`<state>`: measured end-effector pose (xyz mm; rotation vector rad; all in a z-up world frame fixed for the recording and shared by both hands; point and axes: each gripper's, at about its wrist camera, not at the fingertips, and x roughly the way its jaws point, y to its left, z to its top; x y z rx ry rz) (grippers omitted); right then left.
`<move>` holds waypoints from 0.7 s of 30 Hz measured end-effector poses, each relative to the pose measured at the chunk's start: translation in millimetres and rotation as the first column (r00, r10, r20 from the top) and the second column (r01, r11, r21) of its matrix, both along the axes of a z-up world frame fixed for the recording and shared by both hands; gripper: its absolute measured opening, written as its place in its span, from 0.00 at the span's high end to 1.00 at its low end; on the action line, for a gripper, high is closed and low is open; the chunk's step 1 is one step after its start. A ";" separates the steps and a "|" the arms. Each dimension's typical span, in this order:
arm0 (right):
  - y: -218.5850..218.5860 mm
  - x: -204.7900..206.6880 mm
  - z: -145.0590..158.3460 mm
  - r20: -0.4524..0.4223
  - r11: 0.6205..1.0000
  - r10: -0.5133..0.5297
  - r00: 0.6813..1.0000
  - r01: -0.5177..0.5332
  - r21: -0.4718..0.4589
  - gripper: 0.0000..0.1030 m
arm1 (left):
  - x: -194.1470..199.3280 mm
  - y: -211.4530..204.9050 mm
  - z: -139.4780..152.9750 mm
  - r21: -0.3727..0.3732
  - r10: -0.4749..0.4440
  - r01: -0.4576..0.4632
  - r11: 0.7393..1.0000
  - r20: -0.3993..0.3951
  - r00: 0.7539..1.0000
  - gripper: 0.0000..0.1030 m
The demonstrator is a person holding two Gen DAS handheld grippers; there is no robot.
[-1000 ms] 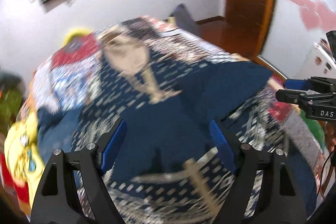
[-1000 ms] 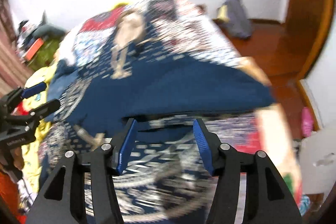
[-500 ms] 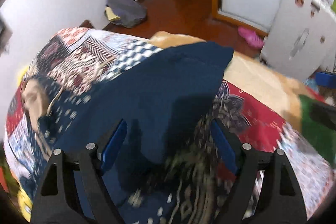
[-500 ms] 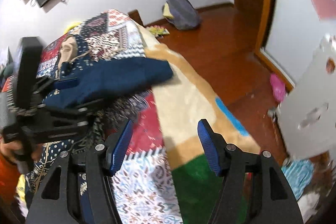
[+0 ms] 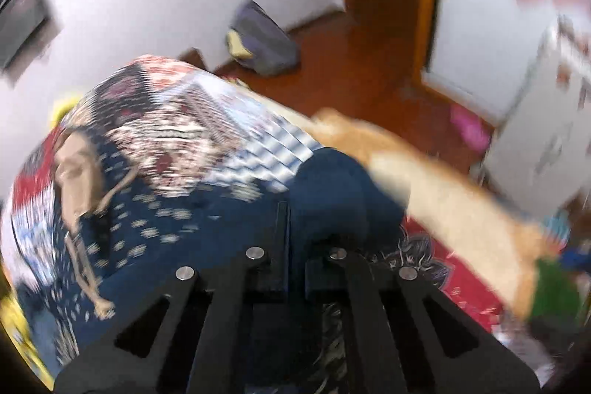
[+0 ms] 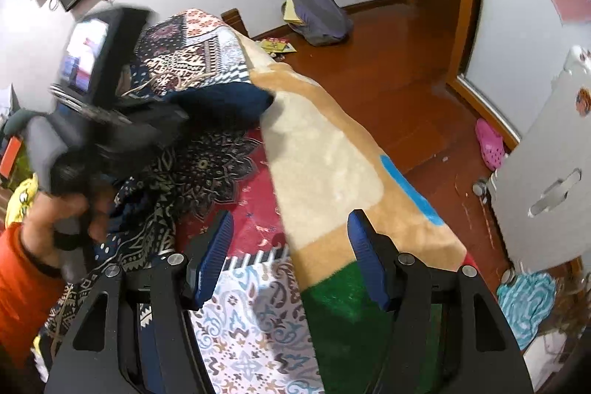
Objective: Fold large clothes
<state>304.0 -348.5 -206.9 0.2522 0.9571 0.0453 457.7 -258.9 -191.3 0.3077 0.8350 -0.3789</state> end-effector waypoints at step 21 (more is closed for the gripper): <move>128.0 65.1 -18.5 -0.050 0.969 0.226 0.973 -0.230 -0.090 0.41 | -57.6 354.7 -14.7 -0.081 0.526 -0.533 0.842 -0.093 0.845 0.96</move>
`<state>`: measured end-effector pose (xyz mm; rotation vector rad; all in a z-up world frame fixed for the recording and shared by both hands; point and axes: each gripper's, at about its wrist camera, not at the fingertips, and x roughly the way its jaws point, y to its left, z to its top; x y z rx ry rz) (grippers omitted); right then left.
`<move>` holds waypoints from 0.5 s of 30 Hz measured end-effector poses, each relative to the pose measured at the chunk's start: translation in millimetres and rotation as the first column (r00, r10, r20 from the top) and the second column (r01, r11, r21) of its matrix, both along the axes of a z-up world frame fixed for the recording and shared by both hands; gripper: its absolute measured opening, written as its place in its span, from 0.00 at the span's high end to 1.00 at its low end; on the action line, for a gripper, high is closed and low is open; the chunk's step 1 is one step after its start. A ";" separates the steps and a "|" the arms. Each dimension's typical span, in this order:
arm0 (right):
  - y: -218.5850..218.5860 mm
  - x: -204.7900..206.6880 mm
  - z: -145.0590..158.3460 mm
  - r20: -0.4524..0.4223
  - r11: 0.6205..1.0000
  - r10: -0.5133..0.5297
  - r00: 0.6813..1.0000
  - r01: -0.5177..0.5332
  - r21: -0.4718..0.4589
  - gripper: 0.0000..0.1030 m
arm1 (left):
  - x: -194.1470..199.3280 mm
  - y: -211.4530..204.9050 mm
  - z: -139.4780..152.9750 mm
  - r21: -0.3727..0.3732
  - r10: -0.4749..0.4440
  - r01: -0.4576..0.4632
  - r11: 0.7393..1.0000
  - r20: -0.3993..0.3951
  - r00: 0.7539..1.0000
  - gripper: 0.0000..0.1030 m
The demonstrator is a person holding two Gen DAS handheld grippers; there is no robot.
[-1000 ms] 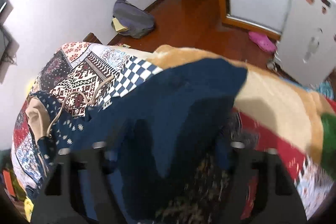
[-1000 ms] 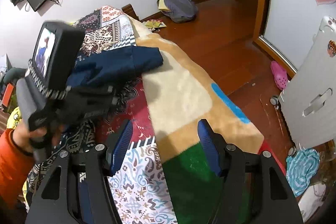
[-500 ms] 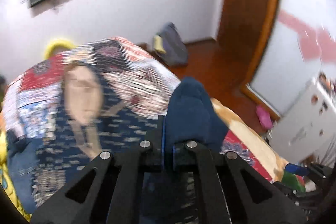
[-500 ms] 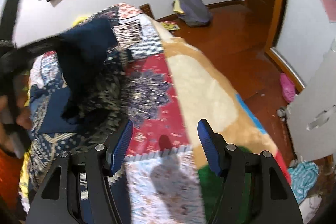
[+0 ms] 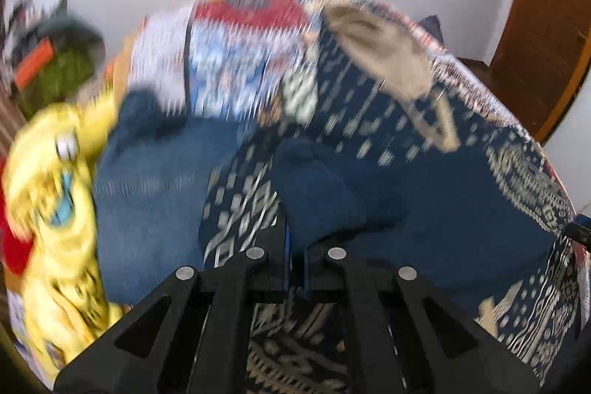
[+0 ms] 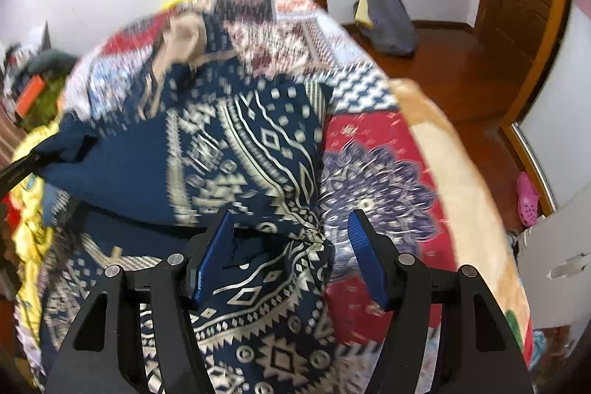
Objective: Fold large clothes
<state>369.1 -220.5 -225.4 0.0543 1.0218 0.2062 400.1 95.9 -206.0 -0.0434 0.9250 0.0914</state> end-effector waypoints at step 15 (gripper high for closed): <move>12.1 8.3 -28.0 -0.062 0.995 0.048 0.997 -0.053 -0.085 0.38 | -42.8 97.6 -60.1 -0.309 0.178 -0.212 0.927 -0.136 0.975 0.37</move>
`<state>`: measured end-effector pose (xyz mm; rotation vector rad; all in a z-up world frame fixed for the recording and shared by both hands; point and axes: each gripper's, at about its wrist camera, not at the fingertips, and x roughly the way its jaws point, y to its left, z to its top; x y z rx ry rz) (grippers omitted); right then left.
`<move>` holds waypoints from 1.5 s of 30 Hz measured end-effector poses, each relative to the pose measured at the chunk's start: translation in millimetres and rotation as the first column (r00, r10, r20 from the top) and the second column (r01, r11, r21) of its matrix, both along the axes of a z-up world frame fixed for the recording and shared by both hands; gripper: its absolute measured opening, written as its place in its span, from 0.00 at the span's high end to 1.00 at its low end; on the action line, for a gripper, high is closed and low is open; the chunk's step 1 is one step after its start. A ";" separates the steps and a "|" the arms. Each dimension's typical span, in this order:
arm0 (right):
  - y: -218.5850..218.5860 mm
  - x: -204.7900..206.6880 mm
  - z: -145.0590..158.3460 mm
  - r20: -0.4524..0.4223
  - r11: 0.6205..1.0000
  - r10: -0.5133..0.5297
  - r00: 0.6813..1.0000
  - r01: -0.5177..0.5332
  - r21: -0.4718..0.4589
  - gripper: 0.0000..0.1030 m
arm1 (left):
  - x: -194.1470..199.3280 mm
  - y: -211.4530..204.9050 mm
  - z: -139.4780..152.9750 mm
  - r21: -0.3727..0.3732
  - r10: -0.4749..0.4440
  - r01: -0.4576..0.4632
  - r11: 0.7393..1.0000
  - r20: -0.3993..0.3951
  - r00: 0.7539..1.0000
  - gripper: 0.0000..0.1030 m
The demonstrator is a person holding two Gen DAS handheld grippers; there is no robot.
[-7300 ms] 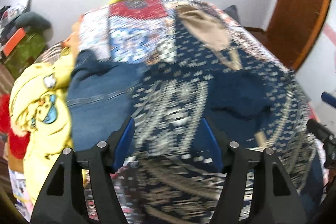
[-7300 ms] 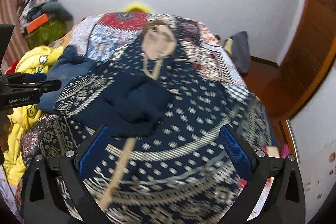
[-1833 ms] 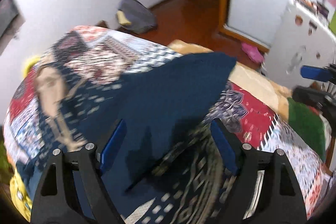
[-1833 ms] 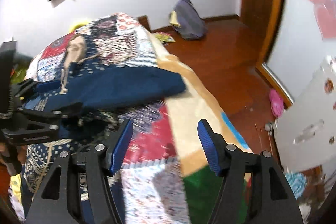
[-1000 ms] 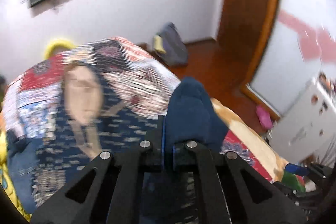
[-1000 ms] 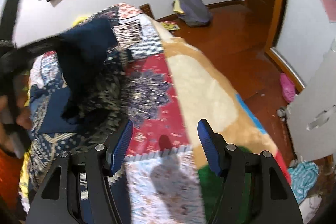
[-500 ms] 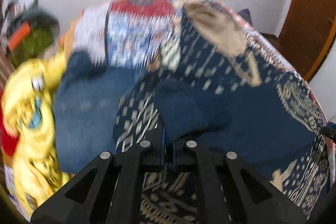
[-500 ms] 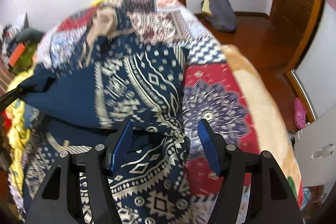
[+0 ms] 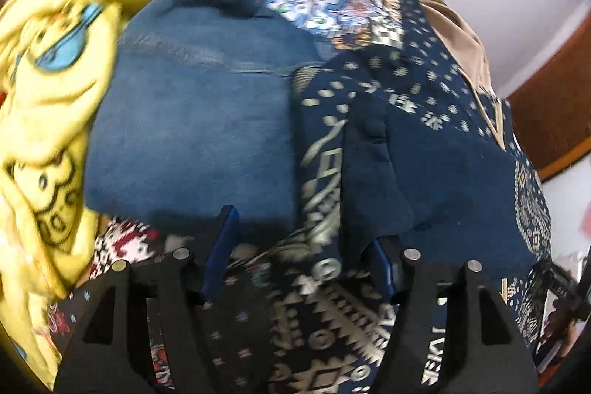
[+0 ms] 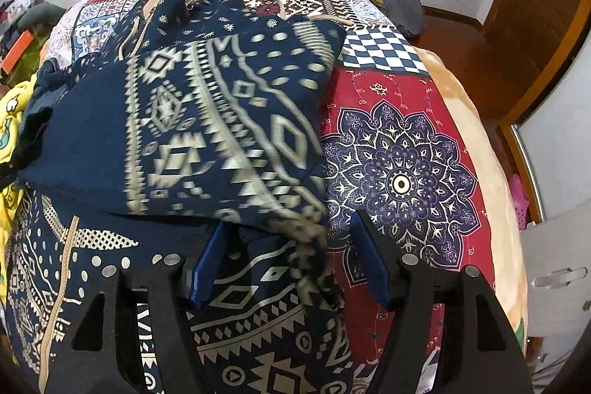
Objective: Fold large clothes
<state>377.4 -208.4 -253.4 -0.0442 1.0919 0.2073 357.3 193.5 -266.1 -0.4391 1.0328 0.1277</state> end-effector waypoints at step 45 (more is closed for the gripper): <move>3.2 36.5 13.5 0.056 0.989 -0.052 0.997 0.059 -0.136 0.32 | -17.6 14.1 43.8 0.327 -0.081 0.076 0.942 0.003 0.997 0.33</move>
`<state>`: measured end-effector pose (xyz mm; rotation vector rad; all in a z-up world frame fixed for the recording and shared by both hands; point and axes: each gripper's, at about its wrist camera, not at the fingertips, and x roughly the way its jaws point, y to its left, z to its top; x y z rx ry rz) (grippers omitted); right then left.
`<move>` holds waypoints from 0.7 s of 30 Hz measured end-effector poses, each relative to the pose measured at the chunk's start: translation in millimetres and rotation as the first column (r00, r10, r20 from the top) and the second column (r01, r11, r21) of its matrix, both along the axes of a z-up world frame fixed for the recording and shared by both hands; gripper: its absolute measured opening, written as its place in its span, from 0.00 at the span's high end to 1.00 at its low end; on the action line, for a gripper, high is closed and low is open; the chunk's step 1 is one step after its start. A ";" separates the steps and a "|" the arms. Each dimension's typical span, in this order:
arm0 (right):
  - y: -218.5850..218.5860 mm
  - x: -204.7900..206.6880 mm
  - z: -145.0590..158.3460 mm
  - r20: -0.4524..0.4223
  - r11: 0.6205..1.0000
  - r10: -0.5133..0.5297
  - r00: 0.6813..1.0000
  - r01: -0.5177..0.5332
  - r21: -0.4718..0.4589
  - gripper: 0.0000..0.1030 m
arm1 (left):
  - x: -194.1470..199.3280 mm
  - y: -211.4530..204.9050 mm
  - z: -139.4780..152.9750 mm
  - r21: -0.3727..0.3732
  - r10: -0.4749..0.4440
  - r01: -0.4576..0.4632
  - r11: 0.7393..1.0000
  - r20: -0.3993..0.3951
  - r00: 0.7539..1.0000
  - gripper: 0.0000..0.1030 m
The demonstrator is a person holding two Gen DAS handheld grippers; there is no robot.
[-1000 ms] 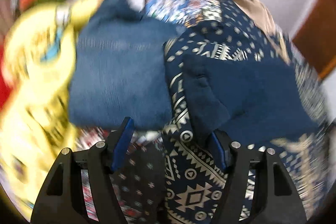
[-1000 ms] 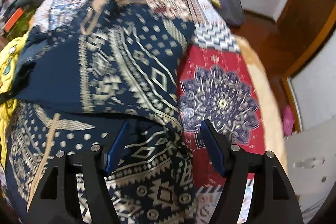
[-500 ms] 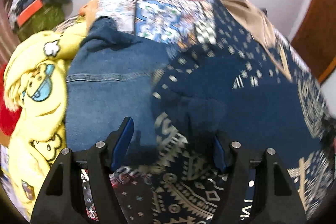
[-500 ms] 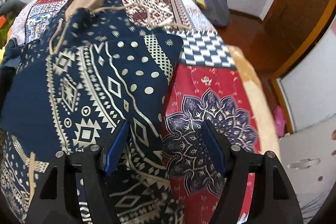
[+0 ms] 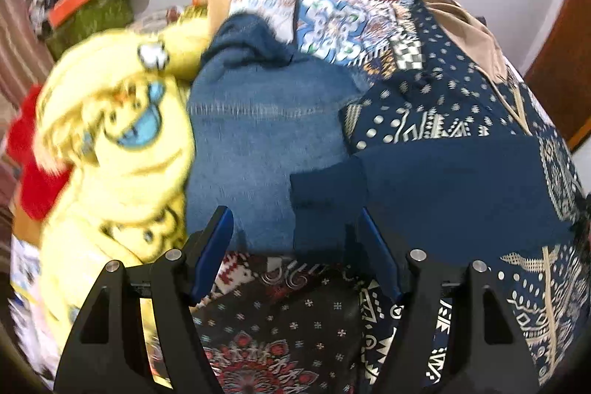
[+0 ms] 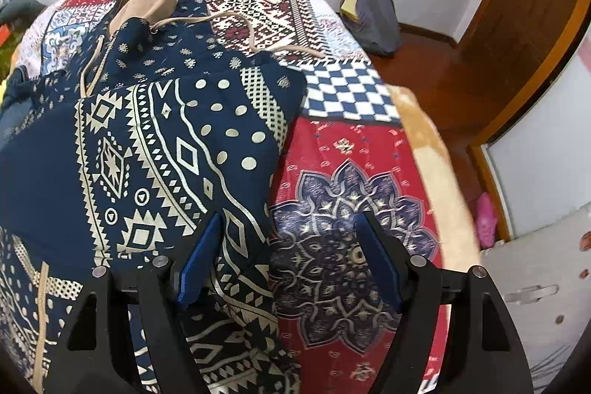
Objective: Fold large clothes
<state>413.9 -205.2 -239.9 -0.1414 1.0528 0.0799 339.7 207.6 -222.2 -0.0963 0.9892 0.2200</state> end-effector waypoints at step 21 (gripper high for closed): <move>68.0 104.1 103.0 0.194 0.966 0.168 0.967 -0.201 0.165 0.29 | 187.0 -126.2 64.4 -0.013 -0.254 0.257 0.966 0.106 0.961 0.29</move>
